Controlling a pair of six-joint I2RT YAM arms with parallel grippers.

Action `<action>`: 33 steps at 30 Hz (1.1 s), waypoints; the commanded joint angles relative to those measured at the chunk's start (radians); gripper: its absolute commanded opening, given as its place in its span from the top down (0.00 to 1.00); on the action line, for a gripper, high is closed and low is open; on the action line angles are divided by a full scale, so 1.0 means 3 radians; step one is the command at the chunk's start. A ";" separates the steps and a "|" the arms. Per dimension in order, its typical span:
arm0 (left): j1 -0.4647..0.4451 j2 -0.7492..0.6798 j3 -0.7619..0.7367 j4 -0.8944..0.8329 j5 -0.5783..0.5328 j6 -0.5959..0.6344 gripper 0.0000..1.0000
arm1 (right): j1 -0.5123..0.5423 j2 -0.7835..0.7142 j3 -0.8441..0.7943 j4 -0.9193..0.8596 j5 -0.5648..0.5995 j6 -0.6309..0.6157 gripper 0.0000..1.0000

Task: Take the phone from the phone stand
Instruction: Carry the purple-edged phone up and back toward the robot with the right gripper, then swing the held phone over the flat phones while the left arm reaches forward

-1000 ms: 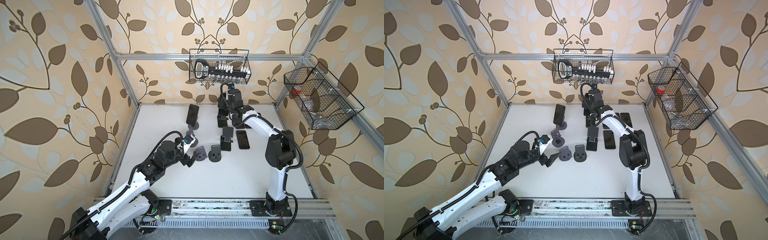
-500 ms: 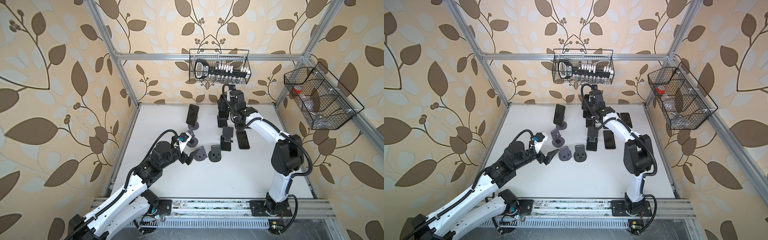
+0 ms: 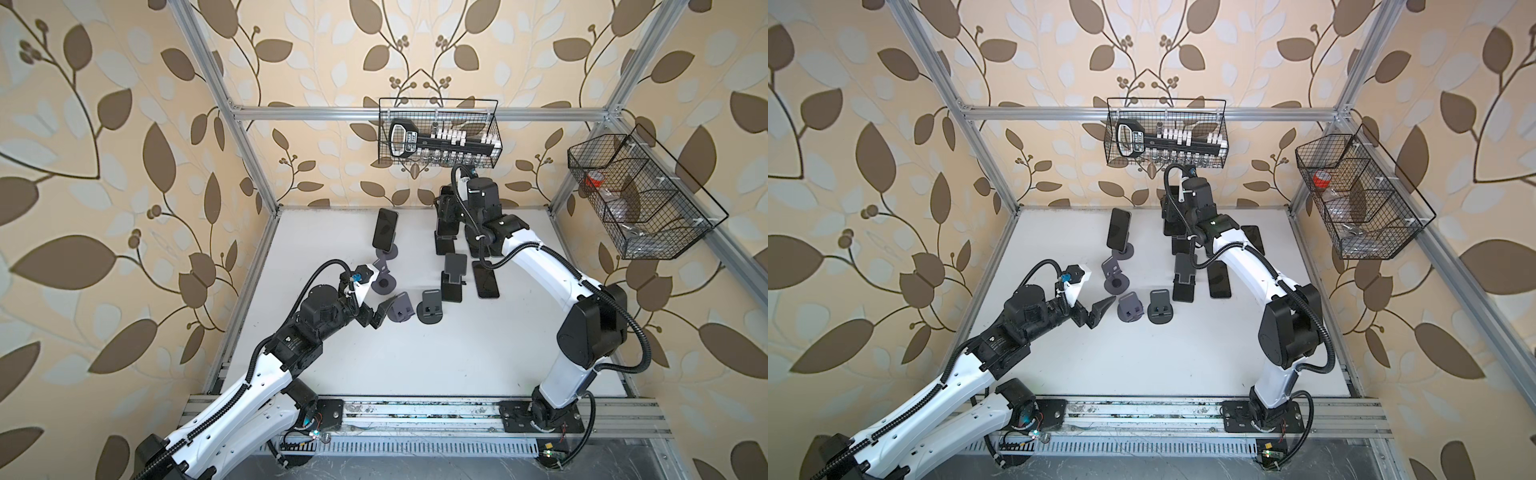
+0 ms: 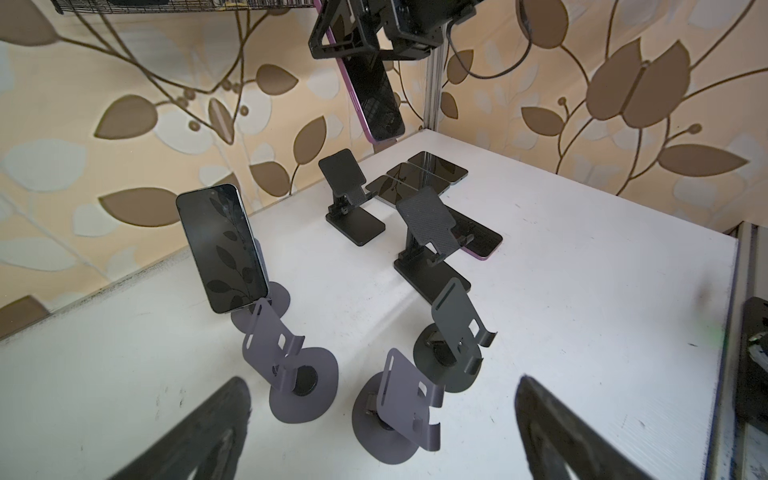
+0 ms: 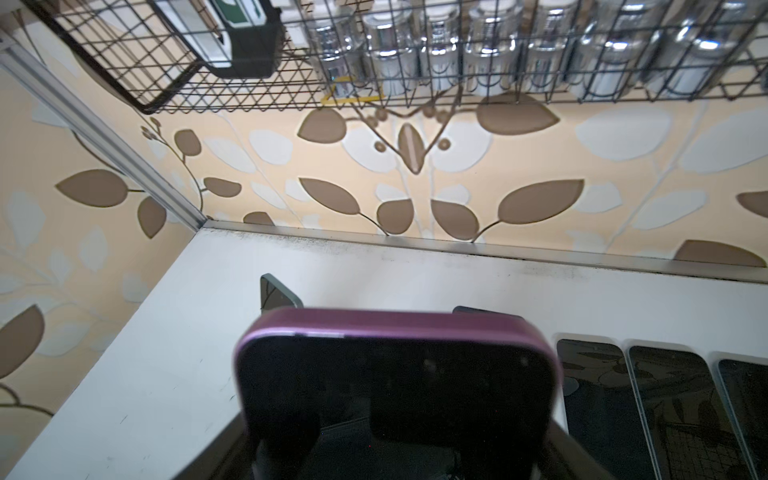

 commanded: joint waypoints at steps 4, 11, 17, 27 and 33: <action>0.0039 -0.0053 -0.0035 0.0162 -0.0001 -0.0163 0.01 | 0.0031 -0.0422 -0.0256 -0.0083 -0.0294 0.0107 0.43; 0.0041 -0.0033 0.0043 0.0032 0.0005 -0.0165 0.01 | 0.0029 -0.0846 -0.0707 -0.0082 -0.0511 0.0111 0.43; 0.0043 -0.0008 0.0141 -0.0010 0.0092 -0.0150 0.01 | 0.0029 -0.1204 -0.1051 -0.0082 -0.0535 0.0075 0.46; 0.0043 0.0090 0.0305 -0.0073 0.0226 -0.0321 0.01 | 0.0028 -0.1655 -0.1472 -0.0126 -0.0482 -0.0057 0.51; 0.0036 0.0177 0.0405 -0.0128 0.0311 -0.0425 0.02 | 0.0027 -0.1878 -0.1710 -0.0143 -0.0493 -0.0122 0.52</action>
